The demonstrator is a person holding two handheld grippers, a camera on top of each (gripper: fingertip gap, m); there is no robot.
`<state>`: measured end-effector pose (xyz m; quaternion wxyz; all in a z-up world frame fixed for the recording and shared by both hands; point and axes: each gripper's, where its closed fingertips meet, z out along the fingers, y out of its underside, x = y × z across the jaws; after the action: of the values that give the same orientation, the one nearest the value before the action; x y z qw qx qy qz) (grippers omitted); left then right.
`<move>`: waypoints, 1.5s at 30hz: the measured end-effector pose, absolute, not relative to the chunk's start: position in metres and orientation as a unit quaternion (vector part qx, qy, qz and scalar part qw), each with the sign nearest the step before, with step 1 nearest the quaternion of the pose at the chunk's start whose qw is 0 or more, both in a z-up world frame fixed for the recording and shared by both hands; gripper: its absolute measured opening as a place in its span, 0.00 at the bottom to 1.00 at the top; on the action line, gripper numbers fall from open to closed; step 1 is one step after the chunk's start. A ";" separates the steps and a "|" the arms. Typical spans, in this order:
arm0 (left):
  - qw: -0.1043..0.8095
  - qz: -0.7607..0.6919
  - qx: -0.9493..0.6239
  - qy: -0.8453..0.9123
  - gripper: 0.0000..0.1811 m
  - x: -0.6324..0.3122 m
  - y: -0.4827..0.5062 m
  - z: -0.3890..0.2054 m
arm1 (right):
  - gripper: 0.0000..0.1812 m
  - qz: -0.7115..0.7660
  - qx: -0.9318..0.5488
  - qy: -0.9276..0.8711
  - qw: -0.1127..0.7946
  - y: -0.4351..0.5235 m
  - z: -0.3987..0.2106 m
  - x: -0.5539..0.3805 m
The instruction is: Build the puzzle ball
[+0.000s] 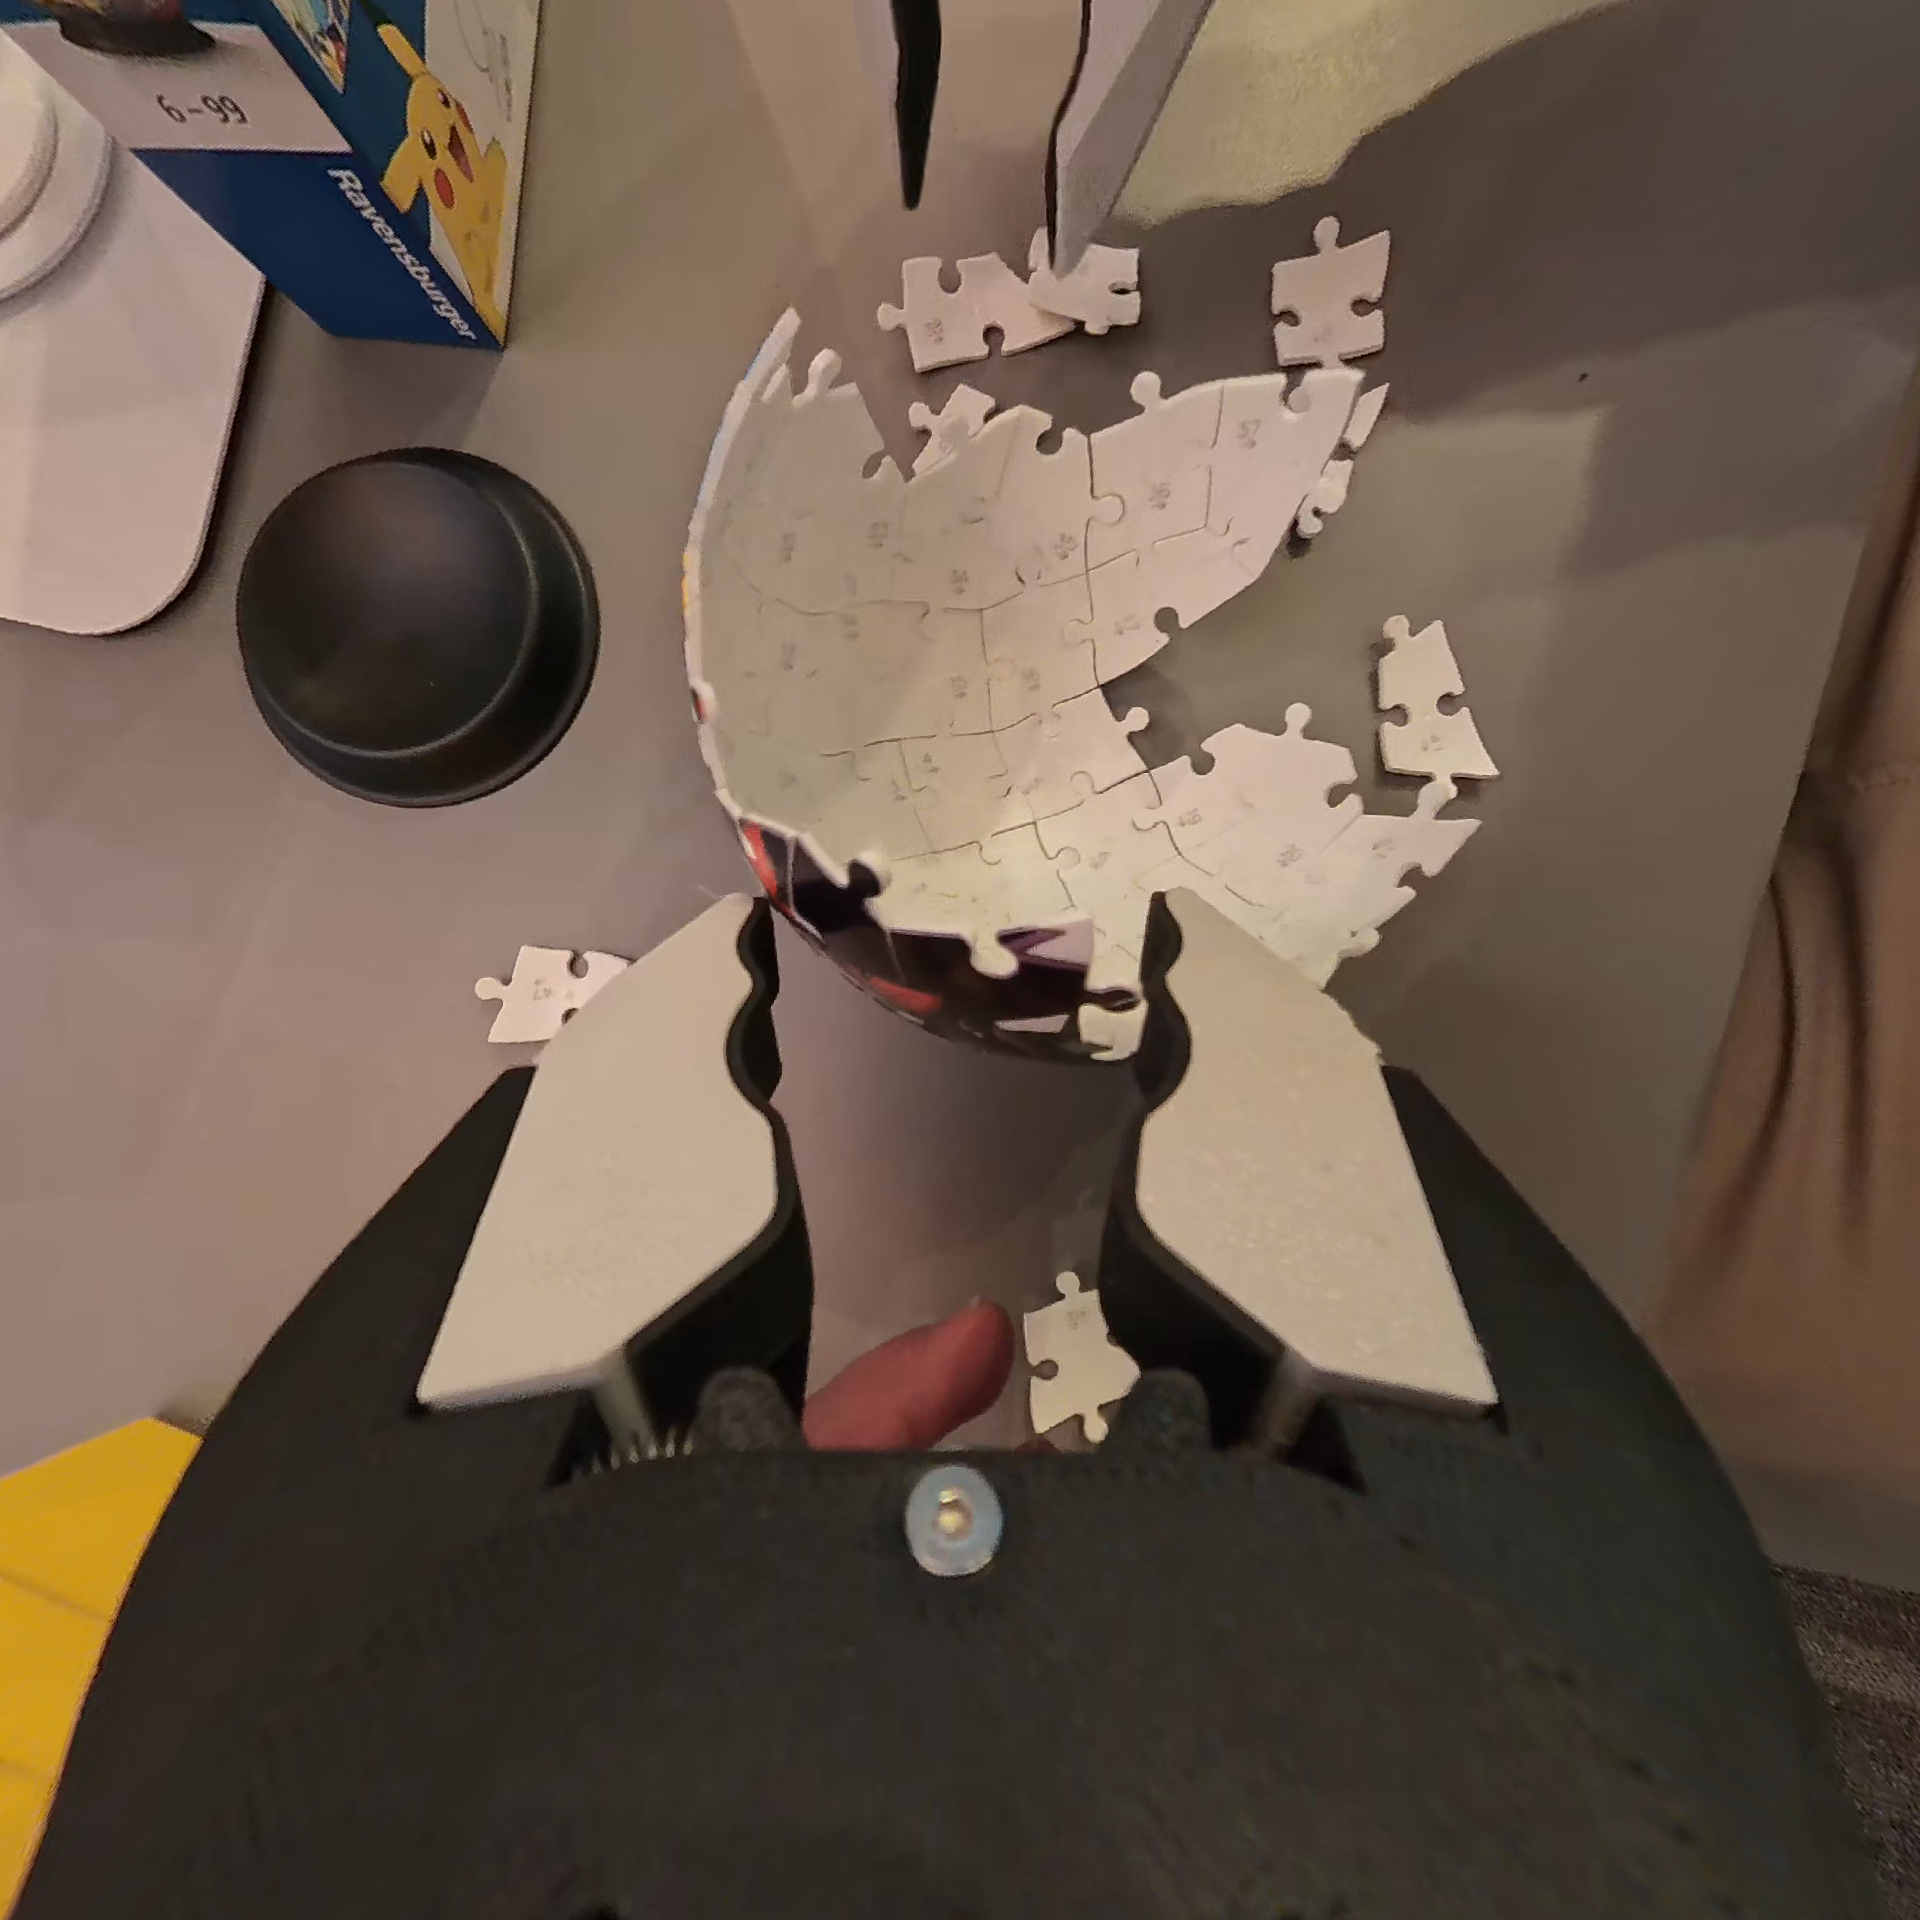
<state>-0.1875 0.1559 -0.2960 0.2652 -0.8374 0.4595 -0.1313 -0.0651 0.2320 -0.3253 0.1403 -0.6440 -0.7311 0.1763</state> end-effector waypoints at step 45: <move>0.306 -0.145 -0.836 0.431 0.37 -0.164 0.146 -0.290 | 0.00 0.464 -0.666 -0.580 0.068 0.165 -0.261 -0.079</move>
<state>-0.1644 0.1457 -0.2902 0.3059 -0.8365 0.4310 -0.1447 -0.0795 0.1655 -0.2609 0.0678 -0.6658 -0.5800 0.4644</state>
